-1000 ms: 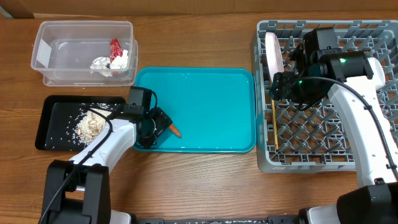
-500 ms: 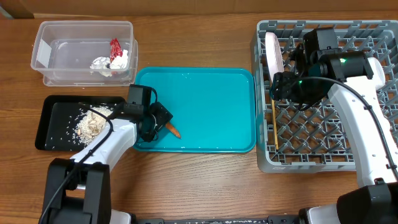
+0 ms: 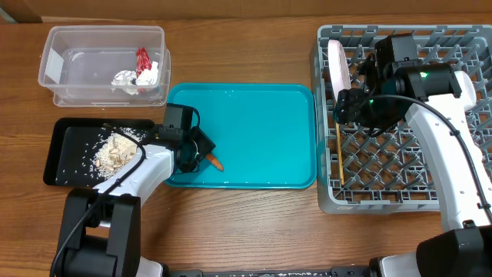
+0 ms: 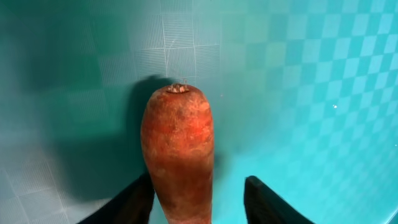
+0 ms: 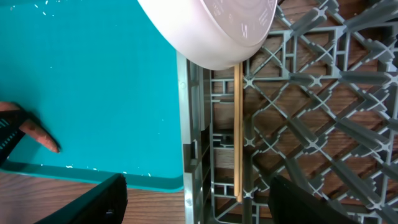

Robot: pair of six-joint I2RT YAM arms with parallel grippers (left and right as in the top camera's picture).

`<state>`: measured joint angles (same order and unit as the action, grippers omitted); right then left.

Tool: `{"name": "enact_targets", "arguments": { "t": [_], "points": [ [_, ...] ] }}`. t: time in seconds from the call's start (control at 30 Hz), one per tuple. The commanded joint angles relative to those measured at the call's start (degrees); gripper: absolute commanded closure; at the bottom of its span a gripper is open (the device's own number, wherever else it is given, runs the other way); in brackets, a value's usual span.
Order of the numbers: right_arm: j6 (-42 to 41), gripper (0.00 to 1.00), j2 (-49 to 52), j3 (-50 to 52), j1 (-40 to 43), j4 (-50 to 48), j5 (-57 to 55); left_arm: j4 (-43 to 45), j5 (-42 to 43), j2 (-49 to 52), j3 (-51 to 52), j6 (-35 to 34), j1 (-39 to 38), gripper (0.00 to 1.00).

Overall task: Sort waste into correct bins and load items into the dishwasher
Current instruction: 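Close the left gripper on the carrot's end and lift it, then carry the carrot with the left gripper over the black tray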

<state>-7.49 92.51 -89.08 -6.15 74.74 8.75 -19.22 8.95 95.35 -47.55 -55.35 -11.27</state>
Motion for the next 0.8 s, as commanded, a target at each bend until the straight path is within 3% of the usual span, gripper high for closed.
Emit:
{"name": "enact_targets", "arguments": {
  "t": [0.0, 0.1, 0.4, 0.77],
  "points": [
    [0.0, 0.25, -1.5, -0.3, -0.2, -0.3, 0.3, -0.6, -0.7, 2.3, 1.0, 0.1, -0.4, 0.53],
    [0.0, 0.25, -1.5, -0.3, -0.2, -0.3, 0.3, -1.2, -1.9, 2.3, 1.0, 0.5, -0.4, 0.61],
    [0.0, 0.25, -1.5, -0.3, -0.2, -0.3, 0.3, -1.9, -3.6, 2.4, 1.0, 1.2, -0.4, 0.66],
    [0.0, 0.25, -1.5, -0.3, -0.2, -0.3, 0.3, -1.9, -3.5, 2.3, 0.8, 2.4, 0.5, 0.86]
  ]
}}
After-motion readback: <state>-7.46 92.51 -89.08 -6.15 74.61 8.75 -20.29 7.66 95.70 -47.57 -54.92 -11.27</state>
